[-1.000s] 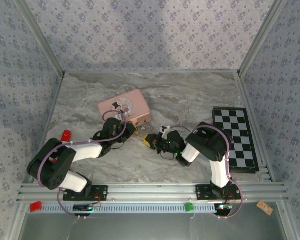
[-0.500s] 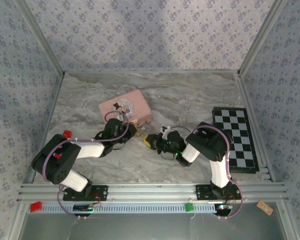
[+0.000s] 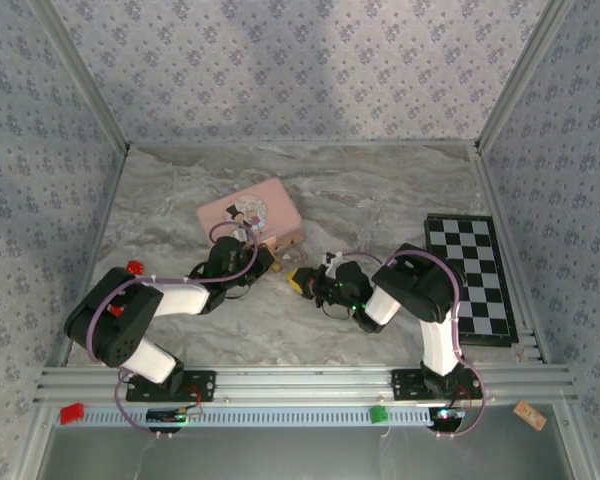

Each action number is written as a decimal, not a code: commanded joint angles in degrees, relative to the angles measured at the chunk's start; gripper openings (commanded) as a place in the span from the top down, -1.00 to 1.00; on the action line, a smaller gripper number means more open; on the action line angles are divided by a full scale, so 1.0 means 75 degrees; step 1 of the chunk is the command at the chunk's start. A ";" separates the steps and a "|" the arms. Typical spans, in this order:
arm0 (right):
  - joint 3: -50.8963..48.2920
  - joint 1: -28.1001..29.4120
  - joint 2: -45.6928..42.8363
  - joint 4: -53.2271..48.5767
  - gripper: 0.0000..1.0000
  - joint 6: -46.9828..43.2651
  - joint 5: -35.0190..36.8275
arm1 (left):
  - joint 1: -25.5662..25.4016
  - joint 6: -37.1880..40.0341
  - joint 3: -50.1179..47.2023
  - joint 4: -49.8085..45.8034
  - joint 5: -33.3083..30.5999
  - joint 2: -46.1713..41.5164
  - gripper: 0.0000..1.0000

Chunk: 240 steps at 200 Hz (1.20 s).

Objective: Unlock the padlock with the key

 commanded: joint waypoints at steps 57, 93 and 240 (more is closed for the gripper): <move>0.0057 -0.0021 -0.0024 0.0139 1.00 0.0043 0.0069 | -0.0108 -0.0664 0.0130 0.1073 0.0556 -0.0396 0.79; 0.0057 -0.0036 -0.0104 0.0128 1.00 0.0038 0.0057 | -0.0122 -0.0628 0.0109 0.1020 0.0509 -0.0362 0.79; -0.0015 -0.0054 -0.0213 0.0133 1.00 -0.0027 0.0082 | -0.0259 -0.0648 0.0055 0.1181 0.0556 -0.0128 0.79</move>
